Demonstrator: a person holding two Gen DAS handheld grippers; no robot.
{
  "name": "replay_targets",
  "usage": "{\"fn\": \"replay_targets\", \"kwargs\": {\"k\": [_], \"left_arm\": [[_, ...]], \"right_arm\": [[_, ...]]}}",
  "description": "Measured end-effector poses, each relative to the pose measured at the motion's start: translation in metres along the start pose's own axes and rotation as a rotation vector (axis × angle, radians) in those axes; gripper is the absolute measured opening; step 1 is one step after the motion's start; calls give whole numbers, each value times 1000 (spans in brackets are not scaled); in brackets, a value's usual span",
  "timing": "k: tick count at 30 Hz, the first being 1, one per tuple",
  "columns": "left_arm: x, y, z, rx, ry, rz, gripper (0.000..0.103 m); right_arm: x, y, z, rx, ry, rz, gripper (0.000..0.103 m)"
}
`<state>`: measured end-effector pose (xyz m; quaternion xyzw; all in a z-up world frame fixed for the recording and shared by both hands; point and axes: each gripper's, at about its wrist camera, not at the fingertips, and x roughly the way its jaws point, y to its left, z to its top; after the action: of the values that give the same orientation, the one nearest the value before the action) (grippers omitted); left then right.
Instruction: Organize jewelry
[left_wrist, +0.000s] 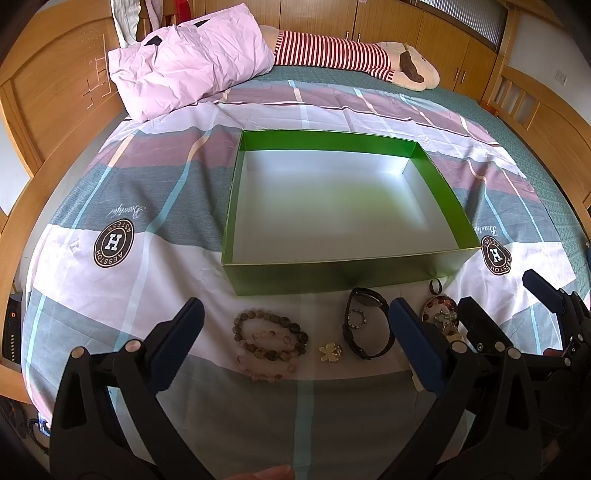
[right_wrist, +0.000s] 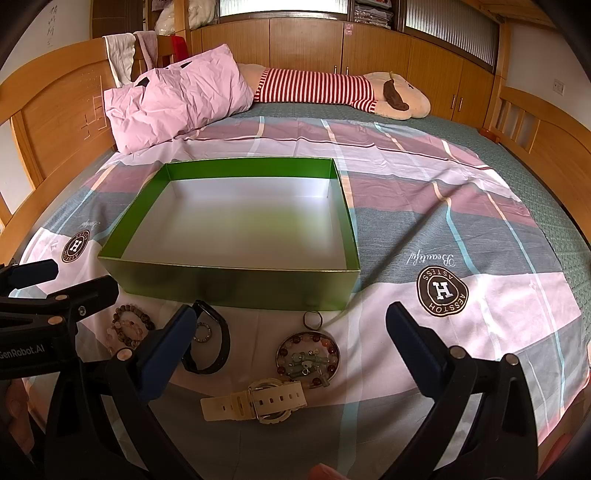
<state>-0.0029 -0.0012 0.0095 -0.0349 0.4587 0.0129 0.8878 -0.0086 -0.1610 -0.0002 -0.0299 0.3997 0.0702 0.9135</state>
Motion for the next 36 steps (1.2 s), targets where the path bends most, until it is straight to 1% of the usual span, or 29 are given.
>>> {"fn": "replay_targets", "kwargs": {"k": [36], "left_arm": [[0,0,0,-1,2,0,101]], "right_arm": [[0,2,-3,-14,-2,-1,102]]}}
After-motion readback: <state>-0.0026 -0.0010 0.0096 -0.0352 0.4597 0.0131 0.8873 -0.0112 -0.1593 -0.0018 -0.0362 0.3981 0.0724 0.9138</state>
